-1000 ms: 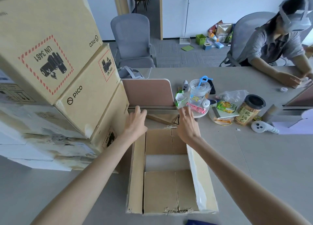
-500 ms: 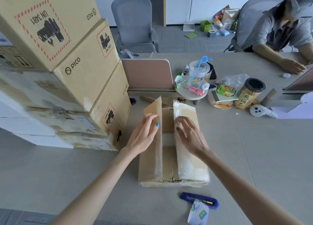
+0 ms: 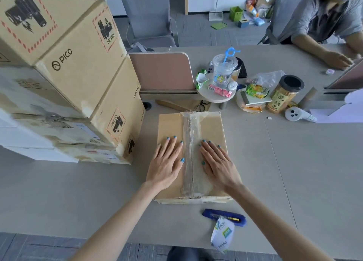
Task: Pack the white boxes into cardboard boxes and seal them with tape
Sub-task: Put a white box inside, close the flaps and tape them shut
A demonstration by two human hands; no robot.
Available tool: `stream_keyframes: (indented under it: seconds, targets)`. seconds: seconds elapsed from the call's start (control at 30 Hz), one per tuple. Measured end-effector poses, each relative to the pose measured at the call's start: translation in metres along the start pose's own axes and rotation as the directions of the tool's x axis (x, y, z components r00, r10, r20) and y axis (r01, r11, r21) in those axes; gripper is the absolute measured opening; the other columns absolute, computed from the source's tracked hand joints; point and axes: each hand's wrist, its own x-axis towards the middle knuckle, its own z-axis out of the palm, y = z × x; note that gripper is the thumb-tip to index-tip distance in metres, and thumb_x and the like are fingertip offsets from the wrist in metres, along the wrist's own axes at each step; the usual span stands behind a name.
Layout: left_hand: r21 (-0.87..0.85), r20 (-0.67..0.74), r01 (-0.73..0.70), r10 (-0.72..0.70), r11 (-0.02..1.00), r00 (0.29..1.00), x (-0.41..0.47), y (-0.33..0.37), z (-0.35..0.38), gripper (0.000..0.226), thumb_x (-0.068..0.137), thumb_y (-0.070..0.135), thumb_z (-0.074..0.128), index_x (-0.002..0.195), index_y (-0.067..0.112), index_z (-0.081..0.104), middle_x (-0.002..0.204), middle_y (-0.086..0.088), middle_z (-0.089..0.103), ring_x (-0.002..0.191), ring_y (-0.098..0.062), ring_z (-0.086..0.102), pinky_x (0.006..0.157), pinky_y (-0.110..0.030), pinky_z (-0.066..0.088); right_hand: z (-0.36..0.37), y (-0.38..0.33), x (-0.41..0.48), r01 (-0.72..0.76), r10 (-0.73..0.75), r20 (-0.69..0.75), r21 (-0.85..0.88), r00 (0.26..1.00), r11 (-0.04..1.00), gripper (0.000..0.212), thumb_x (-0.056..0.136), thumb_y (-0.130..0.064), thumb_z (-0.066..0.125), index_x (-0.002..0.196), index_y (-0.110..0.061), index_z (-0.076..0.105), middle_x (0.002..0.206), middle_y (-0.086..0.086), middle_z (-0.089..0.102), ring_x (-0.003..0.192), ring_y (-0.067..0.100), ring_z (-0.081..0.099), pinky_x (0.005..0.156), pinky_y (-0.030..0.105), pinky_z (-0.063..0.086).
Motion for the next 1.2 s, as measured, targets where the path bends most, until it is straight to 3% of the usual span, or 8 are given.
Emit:
stream_keyframes:
  seconds: [0.37,0.47,0.57,0.67,0.73,0.83,1.03,1.2]
  targets:
    - [0.037,0.045,-0.027,0.025,0.999,0.999,0.024,-0.011,0.000,0.058,0.104,0.048,0.017,0.158,0.027,0.013,0.166,0.001,0.005,0.153,-0.018,-0.001,0.123,-0.046,0.011,0.004,-0.001,0.017,-0.051,0.050,-0.011,-0.012,0.999,0.999,0.055,0.100,-0.032,0.031,0.152,-0.014,0.034,0.160,0.000,0.026,0.150,0.017,0.017,0.122,0.038,0.014]
    - [0.000,0.081,0.007,-0.007,1.000,0.997,0.021,-0.002,-0.011,0.064,0.099,0.054,0.008,0.158,0.029,0.011,0.166,0.004,0.003,0.153,-0.015,-0.003,0.123,-0.046,0.007,-0.001,0.002,0.017,-0.037,0.037,0.000,-0.006,0.999,0.999,0.053,0.099,-0.032,0.034,0.147,-0.011,0.043,0.157,0.003,0.034,0.146,0.021,0.028,0.120,0.036,0.016]
    - [-0.091,0.036,0.051,-0.048,0.995,0.998,0.005,0.017,-0.019,0.066,0.096,0.056,0.012,0.156,0.029,0.023,0.164,0.006,0.016,0.151,-0.012,0.013,0.123,-0.042,0.010,-0.012,0.006,0.015,-0.018,0.018,0.001,0.053,1.000,0.998,0.052,0.095,-0.034,0.038,0.138,-0.010,0.054,0.149,0.006,0.047,0.138,0.023,0.043,0.117,0.031,0.018]
    - [-0.114,-0.103,0.089,-0.101,0.989,0.990,-0.018,0.042,-0.023,0.055,0.098,0.048,0.027,0.147,0.026,0.042,0.156,0.006,0.038,0.140,-0.012,0.037,0.118,-0.034,0.023,-0.028,0.013,0.000,0.055,-0.056,0.007,0.072,0.998,0.996,0.056,0.096,-0.041,0.032,0.138,-0.011,0.054,0.146,0.004,0.051,0.137,0.022,0.045,0.115,0.030,0.026]
    - [-0.152,-0.185,0.129,-0.157,0.980,0.970,-0.034,0.065,-0.022,0.049,0.096,0.043,0.034,0.137,0.023,0.053,0.146,0.006,0.050,0.130,-0.013,0.047,0.109,-0.030,0.026,-0.037,0.019,-0.017,0.100,-0.102,0.023,0.093,0.994,0.991,0.049,0.097,-0.033,0.035,0.139,-0.012,0.052,0.148,0.003,0.047,0.139,0.021,0.041,0.113,0.033,0.031]
    - [-0.250,-0.205,0.187,-0.241,0.950,0.949,-0.065,0.102,-0.018,0.045,0.094,0.037,0.038,0.131,0.020,0.057,0.139,0.007,0.052,0.124,-0.015,0.050,0.102,-0.033,0.035,-0.047,0.032,-0.045,0.166,-0.175,0.051,0.151,0.983,0.975,0.040,0.097,-0.018,0.048,0.137,-0.014,0.051,0.149,0.000,0.045,0.139,0.019,0.038,0.110,0.035,0.036]
    - [-0.286,-0.339,0.245,-0.337,0.926,0.879,-0.125,0.172,-0.005,0.034,0.092,0.025,0.045,0.120,0.017,0.062,0.125,0.004,0.055,0.113,-0.013,0.051,0.092,-0.030,0.042,-0.056,0.053,-0.100,0.263,-0.283,0.057,0.226,0.958,0.938,0.042,0.093,-0.011,0.054,0.135,-0.014,0.052,0.147,-0.001,0.046,0.133,0.019,0.043,0.104,0.036,0.042]
    - [-0.407,-0.181,0.413,-0.516,0.815,0.837,-0.153,0.215,0.032,0.022,0.095,0.021,0.056,0.115,0.014,0.061,0.112,0.002,0.058,0.102,-0.016,0.057,0.082,-0.037,0.051,-0.048,0.066,-0.134,0.291,-0.315,0.066,0.241,0.947,0.926,0.038,0.088,0.000,0.054,0.125,-0.009,0.060,0.131,0.003,0.056,0.115,0.024,0.056,0.088,0.040,0.053]
